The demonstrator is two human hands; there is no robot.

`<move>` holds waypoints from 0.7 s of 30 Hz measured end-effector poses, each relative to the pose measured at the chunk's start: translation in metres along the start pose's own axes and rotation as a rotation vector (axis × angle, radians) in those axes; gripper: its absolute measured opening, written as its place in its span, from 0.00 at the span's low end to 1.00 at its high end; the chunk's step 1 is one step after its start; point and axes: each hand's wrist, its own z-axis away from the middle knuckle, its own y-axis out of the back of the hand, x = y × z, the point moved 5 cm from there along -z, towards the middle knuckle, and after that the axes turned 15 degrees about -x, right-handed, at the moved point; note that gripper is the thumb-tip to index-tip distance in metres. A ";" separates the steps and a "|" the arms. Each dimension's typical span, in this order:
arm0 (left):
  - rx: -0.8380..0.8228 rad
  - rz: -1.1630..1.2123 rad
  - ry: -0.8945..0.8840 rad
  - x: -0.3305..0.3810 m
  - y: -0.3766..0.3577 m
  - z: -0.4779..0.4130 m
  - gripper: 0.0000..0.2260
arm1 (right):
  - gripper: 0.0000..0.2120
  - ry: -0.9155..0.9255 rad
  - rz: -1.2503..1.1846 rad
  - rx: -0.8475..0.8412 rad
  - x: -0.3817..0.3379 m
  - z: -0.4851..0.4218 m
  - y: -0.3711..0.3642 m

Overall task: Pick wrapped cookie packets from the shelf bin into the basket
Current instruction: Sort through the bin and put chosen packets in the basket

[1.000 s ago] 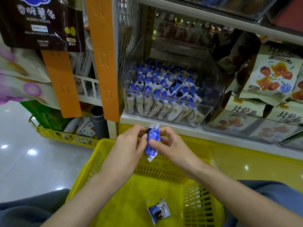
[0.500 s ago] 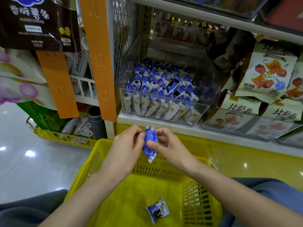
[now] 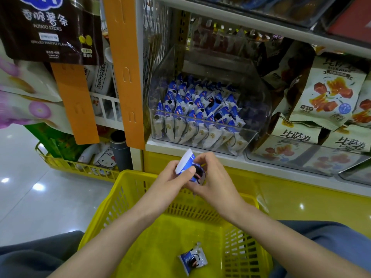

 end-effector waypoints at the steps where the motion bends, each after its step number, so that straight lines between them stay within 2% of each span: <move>1: 0.028 -0.017 0.000 -0.002 0.001 0.000 0.06 | 0.24 0.045 0.071 0.005 -0.003 0.002 -0.001; 3: 0.097 -0.009 -0.009 -0.002 0.007 0.000 0.08 | 0.28 0.093 0.093 -0.009 -0.006 0.003 -0.003; 5: 0.130 0.043 -0.026 -0.001 0.012 -0.001 0.11 | 0.27 0.055 -0.027 -0.044 -0.003 0.001 -0.002; 9: 0.195 0.047 -0.076 0.006 0.020 0.000 0.14 | 0.11 -0.064 -0.256 -0.105 0.006 -0.004 0.003; 12: 0.218 -0.028 -0.100 0.013 0.026 0.000 0.14 | 0.06 -0.077 -0.471 -0.201 0.005 -0.006 0.001; 15: 0.230 -0.024 -0.072 0.019 0.030 -0.001 0.11 | 0.05 -0.079 -0.646 -0.236 0.003 -0.004 0.000; 18: 0.100 0.168 -0.008 0.019 0.025 -0.001 0.08 | 0.05 -0.080 -0.797 -0.170 0.000 -0.003 0.000; 21: 0.013 0.111 0.028 0.019 0.016 0.002 0.10 | 0.03 -0.087 -0.845 -0.082 -0.002 -0.001 0.000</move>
